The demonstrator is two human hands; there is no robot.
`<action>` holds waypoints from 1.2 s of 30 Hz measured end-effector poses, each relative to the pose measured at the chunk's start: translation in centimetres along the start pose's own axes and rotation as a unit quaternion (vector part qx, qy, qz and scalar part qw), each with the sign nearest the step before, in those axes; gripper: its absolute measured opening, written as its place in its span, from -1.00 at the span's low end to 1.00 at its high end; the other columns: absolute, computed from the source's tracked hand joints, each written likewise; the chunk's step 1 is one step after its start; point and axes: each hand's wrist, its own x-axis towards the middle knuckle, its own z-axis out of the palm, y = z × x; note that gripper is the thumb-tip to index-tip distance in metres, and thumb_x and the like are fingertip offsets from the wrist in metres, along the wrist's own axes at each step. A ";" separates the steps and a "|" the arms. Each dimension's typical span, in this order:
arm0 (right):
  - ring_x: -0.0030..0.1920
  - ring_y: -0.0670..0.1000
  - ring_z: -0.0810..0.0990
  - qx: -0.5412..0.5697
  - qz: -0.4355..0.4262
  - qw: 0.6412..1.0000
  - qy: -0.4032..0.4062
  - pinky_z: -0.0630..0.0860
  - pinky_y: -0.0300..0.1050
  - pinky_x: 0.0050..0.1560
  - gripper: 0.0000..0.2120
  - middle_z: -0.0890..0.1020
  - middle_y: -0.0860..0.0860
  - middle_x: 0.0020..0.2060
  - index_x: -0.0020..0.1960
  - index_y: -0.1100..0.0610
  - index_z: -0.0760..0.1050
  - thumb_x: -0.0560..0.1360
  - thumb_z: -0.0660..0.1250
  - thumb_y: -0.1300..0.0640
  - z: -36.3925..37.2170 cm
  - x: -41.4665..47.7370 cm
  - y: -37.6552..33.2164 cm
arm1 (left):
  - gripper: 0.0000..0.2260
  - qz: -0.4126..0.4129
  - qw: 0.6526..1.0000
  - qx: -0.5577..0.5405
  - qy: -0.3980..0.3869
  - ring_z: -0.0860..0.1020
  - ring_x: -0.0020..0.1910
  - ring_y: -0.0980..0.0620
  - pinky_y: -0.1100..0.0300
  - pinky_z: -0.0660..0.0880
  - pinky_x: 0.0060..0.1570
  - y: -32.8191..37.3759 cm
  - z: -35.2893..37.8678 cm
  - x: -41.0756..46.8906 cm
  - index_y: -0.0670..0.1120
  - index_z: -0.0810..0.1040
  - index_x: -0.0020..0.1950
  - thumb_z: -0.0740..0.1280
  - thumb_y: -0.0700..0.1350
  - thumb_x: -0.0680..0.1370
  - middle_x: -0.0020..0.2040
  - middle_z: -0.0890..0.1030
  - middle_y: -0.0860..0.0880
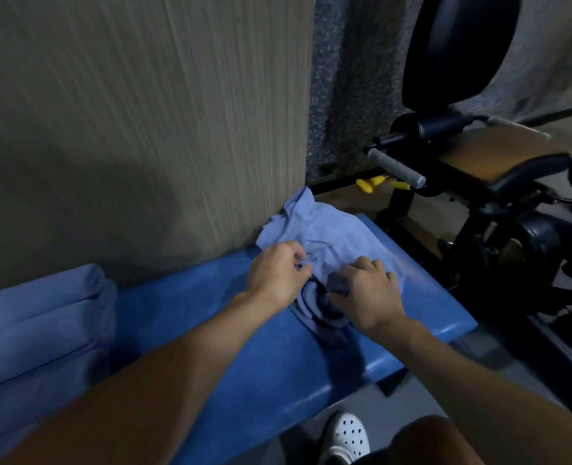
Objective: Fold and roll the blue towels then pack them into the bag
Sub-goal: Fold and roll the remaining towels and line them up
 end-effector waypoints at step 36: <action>-0.29 -0.02 0.48 0.406 -0.151 0.892 0.132 0.43 -0.07 -0.25 -0.81 0.49 -0.03 -0.34 -0.24 0.13 0.37 0.47 0.15 0.05 -5.1 -10.4 -2.0 | -0.83 -0.261 0.822 -0.506 0.010 0.66 -0.01 -0.15 0.00 0.61 -0.02 3.1 -3.8 -3.0 -0.16 0.61 0.11 0.35 -0.13 0.56 -0.01 0.70 -0.16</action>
